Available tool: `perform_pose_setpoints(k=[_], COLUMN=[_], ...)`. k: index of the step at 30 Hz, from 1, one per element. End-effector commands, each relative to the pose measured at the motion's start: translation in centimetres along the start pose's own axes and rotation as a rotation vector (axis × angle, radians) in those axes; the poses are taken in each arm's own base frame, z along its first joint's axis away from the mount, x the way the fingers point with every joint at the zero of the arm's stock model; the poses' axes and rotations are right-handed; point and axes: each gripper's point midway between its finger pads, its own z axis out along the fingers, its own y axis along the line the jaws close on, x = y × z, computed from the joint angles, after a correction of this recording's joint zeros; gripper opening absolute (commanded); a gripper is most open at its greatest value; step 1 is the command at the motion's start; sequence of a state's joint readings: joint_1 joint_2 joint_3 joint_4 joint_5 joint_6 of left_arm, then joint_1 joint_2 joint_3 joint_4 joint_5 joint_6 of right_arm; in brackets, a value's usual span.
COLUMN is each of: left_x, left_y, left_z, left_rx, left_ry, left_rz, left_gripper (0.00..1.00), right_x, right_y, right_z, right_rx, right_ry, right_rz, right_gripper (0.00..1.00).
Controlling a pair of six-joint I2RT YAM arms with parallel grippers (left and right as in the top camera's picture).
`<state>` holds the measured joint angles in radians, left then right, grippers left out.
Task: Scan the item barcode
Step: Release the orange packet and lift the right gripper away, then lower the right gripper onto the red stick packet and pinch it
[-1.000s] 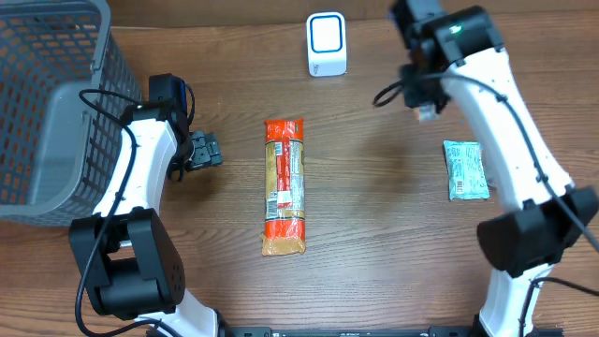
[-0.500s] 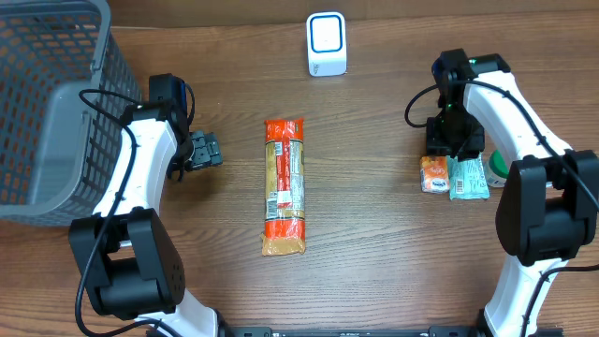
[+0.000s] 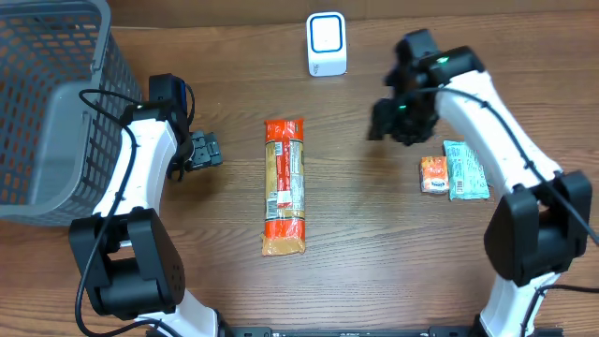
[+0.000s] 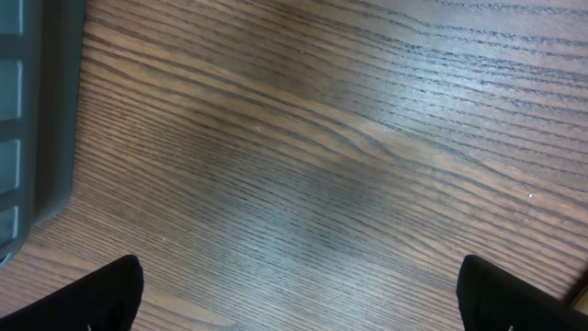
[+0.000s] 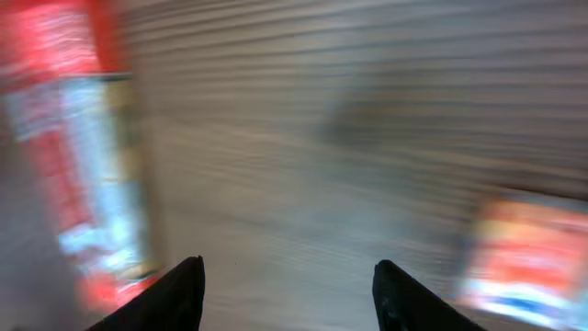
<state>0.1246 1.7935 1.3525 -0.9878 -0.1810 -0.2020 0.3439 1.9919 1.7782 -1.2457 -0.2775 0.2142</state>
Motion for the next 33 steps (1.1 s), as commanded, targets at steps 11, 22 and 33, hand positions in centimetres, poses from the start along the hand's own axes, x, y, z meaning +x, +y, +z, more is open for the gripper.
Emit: perform_pose_setpoints(k=[11, 22, 33], left_x=[-0.4, -0.4, -0.4], left_y=[0.2, 0.2, 0.2], left_z=[-0.8, -0.8, -0.8], left_rx=[-0.004, -0.004, -0.004], left_ry=[-0.027, -0.027, -0.027], left_rz=[0.011, 0.011, 0.011], left_gripper=[1.00, 1.00, 1.00], right_x=[4.6, 6.3, 6.2], right_y=[11.9, 15.0, 14.7], right_z=[5.7, 10.7, 11.2], right_rx=[-0.094, 0.003, 0.091], right_ry=[-0.038, -0.245, -0.347], right_rz=[-0.021, -0.119, -0.151], right_gripper=[0.41, 0.31, 0.28])
